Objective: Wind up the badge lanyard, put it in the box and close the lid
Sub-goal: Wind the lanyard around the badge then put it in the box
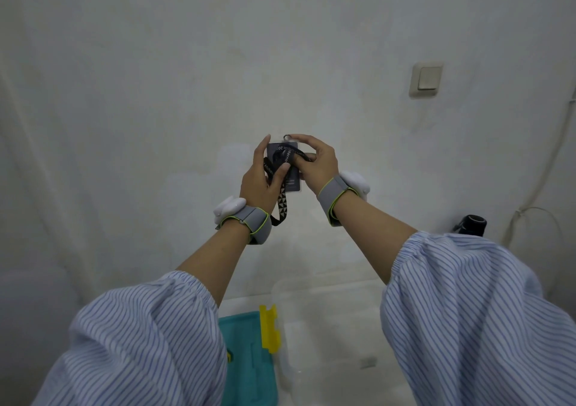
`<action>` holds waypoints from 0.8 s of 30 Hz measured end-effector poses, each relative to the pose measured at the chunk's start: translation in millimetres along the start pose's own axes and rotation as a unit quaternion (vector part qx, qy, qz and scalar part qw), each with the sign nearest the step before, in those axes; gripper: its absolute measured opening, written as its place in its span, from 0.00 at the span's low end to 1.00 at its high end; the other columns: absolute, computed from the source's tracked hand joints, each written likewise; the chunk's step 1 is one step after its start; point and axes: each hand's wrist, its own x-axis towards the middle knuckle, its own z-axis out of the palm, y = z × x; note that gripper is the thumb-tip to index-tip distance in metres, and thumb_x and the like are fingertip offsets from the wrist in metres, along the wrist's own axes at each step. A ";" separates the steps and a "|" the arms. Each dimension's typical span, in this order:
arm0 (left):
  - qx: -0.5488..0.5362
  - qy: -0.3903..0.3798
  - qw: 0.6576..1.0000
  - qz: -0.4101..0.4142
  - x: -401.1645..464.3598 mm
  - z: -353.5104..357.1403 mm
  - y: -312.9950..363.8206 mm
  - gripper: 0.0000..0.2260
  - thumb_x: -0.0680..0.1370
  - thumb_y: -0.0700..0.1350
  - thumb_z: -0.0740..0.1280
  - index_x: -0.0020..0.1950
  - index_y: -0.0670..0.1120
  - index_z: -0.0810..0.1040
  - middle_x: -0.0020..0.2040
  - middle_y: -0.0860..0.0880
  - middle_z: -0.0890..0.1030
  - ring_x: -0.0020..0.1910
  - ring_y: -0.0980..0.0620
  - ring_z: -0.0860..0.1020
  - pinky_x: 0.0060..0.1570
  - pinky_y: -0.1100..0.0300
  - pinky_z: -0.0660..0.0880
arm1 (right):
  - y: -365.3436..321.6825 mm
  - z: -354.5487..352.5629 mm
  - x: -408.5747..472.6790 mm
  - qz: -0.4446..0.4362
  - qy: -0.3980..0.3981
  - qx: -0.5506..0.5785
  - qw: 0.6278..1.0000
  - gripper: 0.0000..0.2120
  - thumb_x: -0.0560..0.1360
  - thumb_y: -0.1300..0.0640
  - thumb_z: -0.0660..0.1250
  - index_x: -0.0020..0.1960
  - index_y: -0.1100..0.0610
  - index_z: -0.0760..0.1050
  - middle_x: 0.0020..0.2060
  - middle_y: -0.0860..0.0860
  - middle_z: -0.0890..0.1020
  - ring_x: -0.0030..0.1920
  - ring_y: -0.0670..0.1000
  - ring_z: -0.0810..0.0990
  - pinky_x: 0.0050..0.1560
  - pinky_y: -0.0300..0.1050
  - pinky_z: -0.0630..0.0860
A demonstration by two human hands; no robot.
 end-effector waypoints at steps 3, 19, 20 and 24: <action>-0.009 0.000 1.000 0.006 -1.8 2.8 0.9 0.29 0.76 0.50 0.66 0.74 0.50 0.59 0.40 0.50 0.76 0.32 0.51 0.76 0.37 0.64 0.74 | 0.8 -3.7 0.7 0.002 0.003 -0.001 1.000 0.20 0.71 0.64 0.68 0.43 0.37 0.80 0.43 0.54 0.85 0.42 0.57 0.85 0.47 0.59 0.82; -0.027 0.038 0.995 -0.084 4.8 21.4 8.5 0.24 0.75 0.44 0.69 0.69 0.50 0.67 0.44 0.48 0.77 0.42 0.50 0.76 0.43 0.63 0.72 | -3.9 -25.6 3.6 0.107 -0.086 0.078 0.987 0.28 0.71 0.76 0.63 0.66 0.54 0.72 0.37 0.57 0.78 0.43 0.57 0.77 0.50 0.53 0.78; -0.031 0.038 0.995 -0.084 4.5 22.7 9.6 0.23 0.75 0.44 0.69 0.69 0.50 0.67 0.44 0.48 0.77 0.41 0.50 0.76 0.42 0.63 0.72 | -3.2 -25.7 3.1 0.102 -0.082 0.071 0.989 0.28 0.71 0.73 0.65 0.66 0.52 0.72 0.38 0.57 0.79 0.44 0.58 0.78 0.52 0.54 0.78; -0.051 0.035 0.993 -0.104 4.1 29.4 14.8 0.22 0.76 0.43 0.67 0.69 0.51 0.66 0.43 0.48 0.77 0.40 0.48 0.77 0.40 0.62 0.74 | 1.2 -25.7 -0.7 0.051 -0.052 -0.013 0.997 0.27 0.67 0.63 0.71 0.63 0.44 0.74 0.47 0.58 0.82 0.51 0.58 0.82 0.56 0.58 0.79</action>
